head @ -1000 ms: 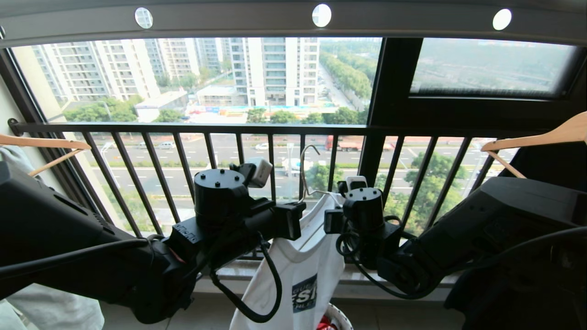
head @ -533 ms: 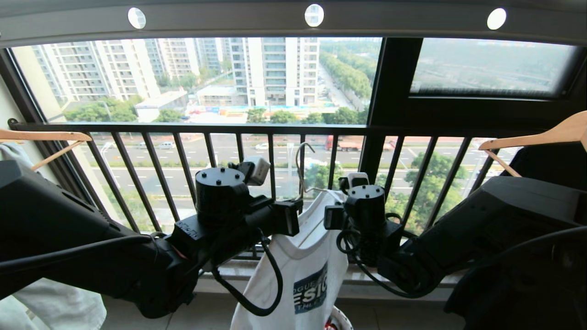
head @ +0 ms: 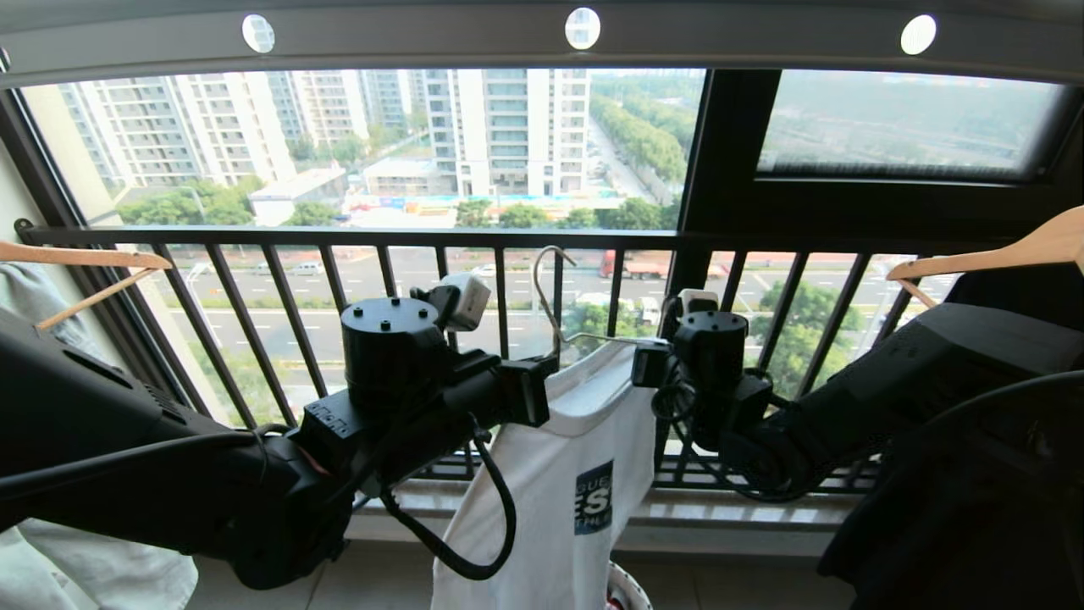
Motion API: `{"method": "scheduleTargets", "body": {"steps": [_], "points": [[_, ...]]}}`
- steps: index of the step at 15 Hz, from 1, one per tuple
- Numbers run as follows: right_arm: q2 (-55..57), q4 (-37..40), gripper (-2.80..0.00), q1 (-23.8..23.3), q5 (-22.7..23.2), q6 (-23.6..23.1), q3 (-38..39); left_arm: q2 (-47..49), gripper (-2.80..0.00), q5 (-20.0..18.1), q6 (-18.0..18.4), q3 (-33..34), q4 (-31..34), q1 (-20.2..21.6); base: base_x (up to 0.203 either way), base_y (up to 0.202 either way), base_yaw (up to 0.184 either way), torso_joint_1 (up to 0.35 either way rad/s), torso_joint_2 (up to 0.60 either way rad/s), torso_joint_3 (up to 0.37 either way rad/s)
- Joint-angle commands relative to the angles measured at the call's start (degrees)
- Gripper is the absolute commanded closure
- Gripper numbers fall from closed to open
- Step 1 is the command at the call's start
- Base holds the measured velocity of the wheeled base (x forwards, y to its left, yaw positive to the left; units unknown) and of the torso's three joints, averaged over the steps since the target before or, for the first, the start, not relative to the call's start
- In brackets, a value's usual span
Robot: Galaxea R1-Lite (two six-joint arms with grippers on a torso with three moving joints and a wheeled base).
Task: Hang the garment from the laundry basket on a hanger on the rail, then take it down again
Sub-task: Take the clothes off the clothes rack
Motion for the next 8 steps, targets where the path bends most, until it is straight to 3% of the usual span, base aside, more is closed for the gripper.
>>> {"method": "scheduleTargets", "body": {"steps": [1,8], "points": [[1.0,-0.2,0.00,-2.6,-0.1,-0.1,-1.7,-0.8,0.00,0.1,-0.1,0.1,-0.3,0.0,0.000,0.000,0.000,0.000,0.00,0.000],[3.9,-0.2,0.00,-5.5,0.1,-0.3,-3.9,-1.1,0.00,0.3,0.0,-0.1,-0.3,0.1,0.000,0.000,0.000,0.000,0.00,0.000]]}}
